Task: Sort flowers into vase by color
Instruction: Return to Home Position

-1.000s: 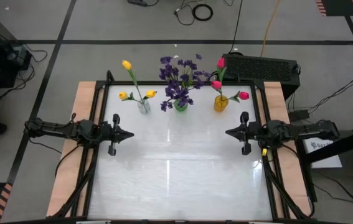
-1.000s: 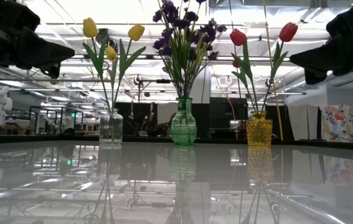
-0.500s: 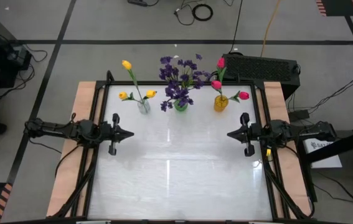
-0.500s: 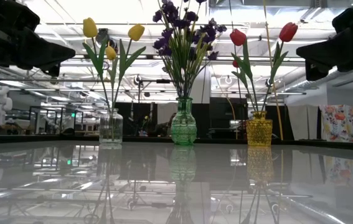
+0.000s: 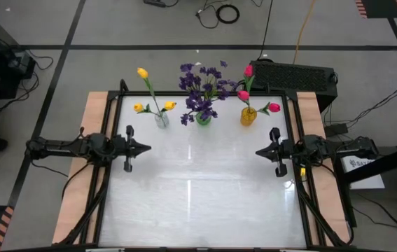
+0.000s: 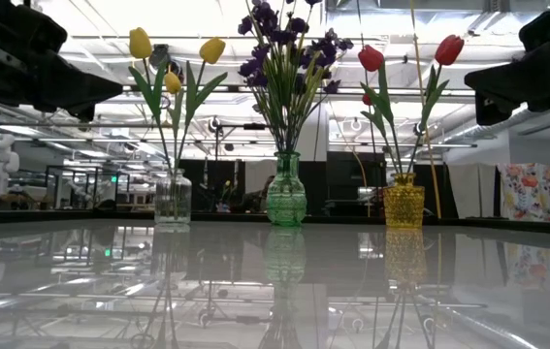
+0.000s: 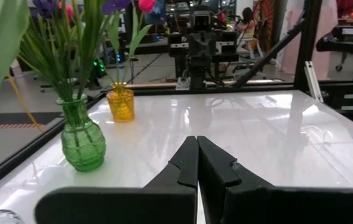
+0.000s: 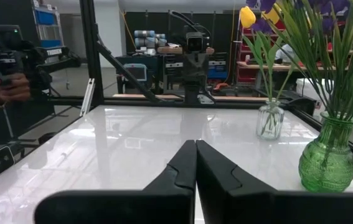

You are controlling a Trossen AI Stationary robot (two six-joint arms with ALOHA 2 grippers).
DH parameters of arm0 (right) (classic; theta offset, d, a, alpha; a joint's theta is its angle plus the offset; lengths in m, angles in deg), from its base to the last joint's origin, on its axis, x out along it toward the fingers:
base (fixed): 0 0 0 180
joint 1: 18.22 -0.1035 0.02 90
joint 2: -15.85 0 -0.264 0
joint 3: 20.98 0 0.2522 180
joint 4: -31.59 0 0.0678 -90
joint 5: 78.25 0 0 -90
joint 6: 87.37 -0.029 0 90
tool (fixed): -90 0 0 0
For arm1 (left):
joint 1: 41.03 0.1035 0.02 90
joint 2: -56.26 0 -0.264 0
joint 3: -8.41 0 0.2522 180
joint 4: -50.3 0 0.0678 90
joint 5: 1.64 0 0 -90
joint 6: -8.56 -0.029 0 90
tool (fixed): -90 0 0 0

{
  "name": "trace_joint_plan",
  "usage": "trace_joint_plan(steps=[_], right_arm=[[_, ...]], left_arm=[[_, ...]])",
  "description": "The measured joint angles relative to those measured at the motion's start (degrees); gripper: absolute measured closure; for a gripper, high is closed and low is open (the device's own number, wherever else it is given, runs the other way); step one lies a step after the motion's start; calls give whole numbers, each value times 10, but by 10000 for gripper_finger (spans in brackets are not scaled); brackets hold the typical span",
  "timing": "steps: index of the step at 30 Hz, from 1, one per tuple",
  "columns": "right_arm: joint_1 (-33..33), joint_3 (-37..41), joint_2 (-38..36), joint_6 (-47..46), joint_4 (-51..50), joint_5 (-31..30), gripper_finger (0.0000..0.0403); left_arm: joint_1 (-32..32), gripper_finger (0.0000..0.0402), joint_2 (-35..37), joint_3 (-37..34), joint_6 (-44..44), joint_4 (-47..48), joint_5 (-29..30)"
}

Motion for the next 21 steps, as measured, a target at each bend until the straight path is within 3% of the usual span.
trace_joint_plan(steps=[13, 21], right_arm=[[0, 0, 0, 5, -6, 27, 403], [9, 0, 0, 7, -5, 23, 403]], left_arm=[[2, 400, -1, 1, -34, 9, -13], [47, 400, 0, 1, -29, 9, -13]])
